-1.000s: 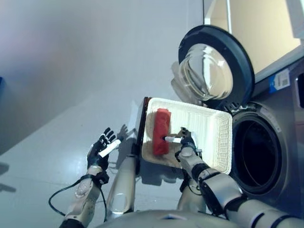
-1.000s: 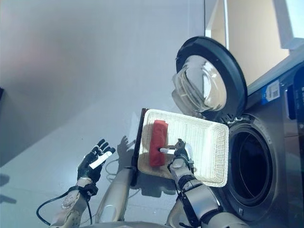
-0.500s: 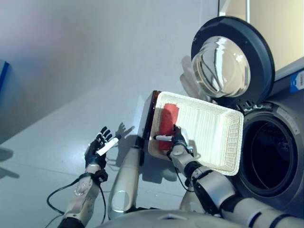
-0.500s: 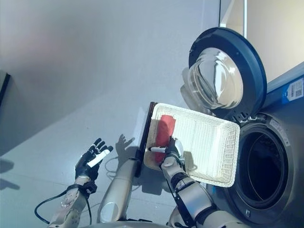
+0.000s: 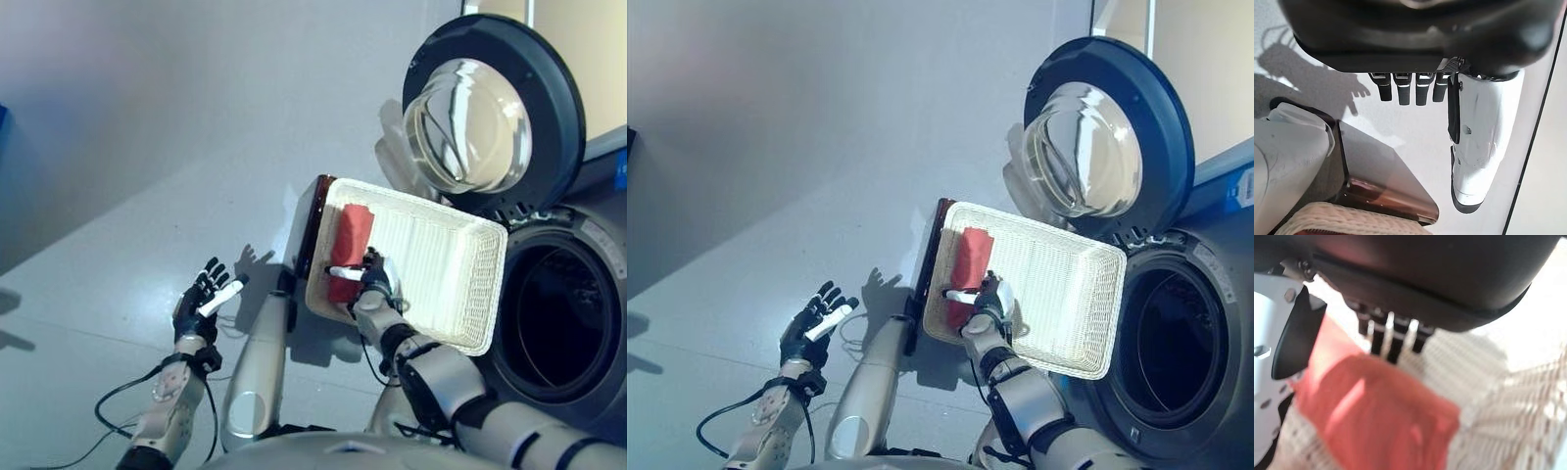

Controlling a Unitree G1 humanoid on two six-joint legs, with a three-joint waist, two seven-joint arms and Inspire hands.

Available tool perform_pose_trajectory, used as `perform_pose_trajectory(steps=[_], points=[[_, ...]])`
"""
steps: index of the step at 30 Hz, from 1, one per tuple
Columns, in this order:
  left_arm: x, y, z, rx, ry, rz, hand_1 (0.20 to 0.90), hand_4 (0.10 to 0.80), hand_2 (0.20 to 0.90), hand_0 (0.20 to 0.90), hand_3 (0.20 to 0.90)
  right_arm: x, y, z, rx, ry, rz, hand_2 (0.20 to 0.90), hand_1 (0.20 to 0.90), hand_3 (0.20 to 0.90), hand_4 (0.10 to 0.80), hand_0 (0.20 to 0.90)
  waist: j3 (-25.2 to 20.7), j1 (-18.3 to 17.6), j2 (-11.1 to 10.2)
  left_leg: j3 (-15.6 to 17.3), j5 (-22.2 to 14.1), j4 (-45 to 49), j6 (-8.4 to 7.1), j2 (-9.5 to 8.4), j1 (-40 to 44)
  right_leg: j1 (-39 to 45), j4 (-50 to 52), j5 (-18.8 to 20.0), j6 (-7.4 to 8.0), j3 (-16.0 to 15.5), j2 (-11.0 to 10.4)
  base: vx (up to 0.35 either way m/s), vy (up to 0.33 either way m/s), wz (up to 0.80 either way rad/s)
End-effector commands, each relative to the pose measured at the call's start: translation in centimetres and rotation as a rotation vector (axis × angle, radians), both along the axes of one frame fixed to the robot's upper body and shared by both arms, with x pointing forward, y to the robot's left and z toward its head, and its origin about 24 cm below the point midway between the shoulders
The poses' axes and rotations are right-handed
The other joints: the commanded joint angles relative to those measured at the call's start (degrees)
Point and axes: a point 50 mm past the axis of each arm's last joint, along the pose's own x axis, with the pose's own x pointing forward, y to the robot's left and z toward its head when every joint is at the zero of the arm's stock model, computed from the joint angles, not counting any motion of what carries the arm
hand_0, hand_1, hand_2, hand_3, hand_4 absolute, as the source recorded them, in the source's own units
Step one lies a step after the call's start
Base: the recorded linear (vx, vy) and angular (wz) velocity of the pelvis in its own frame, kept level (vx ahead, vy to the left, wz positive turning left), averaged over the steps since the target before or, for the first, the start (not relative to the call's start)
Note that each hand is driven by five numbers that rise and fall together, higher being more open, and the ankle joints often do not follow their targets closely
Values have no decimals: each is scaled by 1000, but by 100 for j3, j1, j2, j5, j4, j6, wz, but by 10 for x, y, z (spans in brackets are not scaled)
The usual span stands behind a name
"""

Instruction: Pick up the clothes and place them into the washing machine

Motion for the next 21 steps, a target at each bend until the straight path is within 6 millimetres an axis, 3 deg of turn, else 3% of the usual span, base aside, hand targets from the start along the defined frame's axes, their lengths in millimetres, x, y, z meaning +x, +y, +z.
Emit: perform_pose_trajectory(steps=[1, 5, 6, 8, 11, 21], points=[[2, 2, 36, 60, -186, -63, 900, 800, 900, 900, 900, 2, -8, 4, -9, 4, -102, 900, 900, 900, 800, 900, 69, 228, 201, -40, 173, -266, -386, 183, -86, -86, 284, 112, -99, 243, -96, -13, 21, 6], [1, 1, 37, 66, -189, -68, 900, 800, 900, 900, 900, 10, -17, 13, -10, -22, -160, 900, 900, 900, 800, 900, 97, 236, 257, -45, 115, -121, -359, 164, -225, -268, 439, 56, -110, 281, -119, 6, 20, 9], [0, 1, 37, 66, -186, -73, 900, 800, 900, 900, 900, 12, -19, 15, -9, -26, -173, 900, 900, 900, 800, 900, 76, 243, 274, -66, -127, 21, -382, 180, -227, -276, 587, -150, -61, 335, -104, 84, 0, 9], [0, 1, 37, 68, -186, -75, 900, 800, 900, 900, 900, 15, -19, 19, -5, -38, -181, 900, 900, 900, 800, 900, 70, 255, 277, -70, -147, 52, -376, 175, -262, -306, 617, -168, -64, 340, -106, 43, -4, 3], [-1, 2, 37, 73, -188, -71, 900, 800, 900, 900, 900, 25, -15, 30, 9, -76, -182, 900, 900, 900, 800, 900, 48, 265, 269, -80, -201, 215, -350, 169, -376, -468, 820, -249, -88, 392, -93, 0, 0, 0], [-5, 4, 33, 73, -161, -68, 900, 800, 900, 900, 900, 33, 3, 41, 38, -101, -141, 900, 900, 900, 800, 900, 25, 293, 320, -106, -319, 530, -292, 179, -617, -785, 1195, -413, -128, 504, -81, -4, 4, -2]])
